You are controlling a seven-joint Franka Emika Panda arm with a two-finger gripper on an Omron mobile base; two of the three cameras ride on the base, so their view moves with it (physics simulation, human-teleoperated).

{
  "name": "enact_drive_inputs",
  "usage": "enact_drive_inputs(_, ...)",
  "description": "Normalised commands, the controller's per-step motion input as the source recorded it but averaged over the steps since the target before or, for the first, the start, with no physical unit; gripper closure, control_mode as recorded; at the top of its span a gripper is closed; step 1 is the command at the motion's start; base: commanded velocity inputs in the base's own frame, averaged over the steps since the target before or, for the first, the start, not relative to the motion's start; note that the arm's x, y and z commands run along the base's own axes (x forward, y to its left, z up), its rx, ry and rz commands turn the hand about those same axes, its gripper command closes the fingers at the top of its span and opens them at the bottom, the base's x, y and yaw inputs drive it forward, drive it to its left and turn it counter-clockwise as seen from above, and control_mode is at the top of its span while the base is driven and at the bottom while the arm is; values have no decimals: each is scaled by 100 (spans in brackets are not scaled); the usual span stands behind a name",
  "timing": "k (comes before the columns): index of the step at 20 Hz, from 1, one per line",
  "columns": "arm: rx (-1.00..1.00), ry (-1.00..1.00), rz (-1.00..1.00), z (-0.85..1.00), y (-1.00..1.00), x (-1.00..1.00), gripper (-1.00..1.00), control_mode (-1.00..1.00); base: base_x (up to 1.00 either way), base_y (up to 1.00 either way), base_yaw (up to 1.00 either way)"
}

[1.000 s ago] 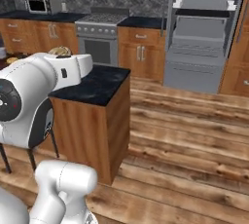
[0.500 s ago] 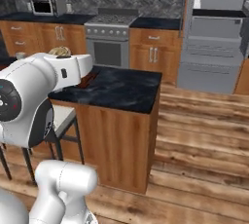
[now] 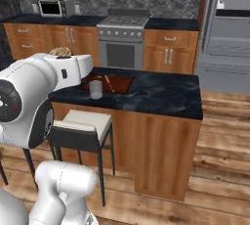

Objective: Take the cupcakes from the fridge and place them on the empty tray on the dining counter.

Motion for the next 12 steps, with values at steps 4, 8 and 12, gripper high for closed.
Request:
enact_drive_inputs(4, 0, 0, 0, 0, 0, 0, 100, 100, 0, 100, -12)
enact_drive_inputs(8, 0, 0, 0, 0, 0, 0, 100, 100, 0, 100, -12)
enact_drive_inputs(12, 0, 0, 0, 0, 0, 0, 100, 100, 0, 100, -11)
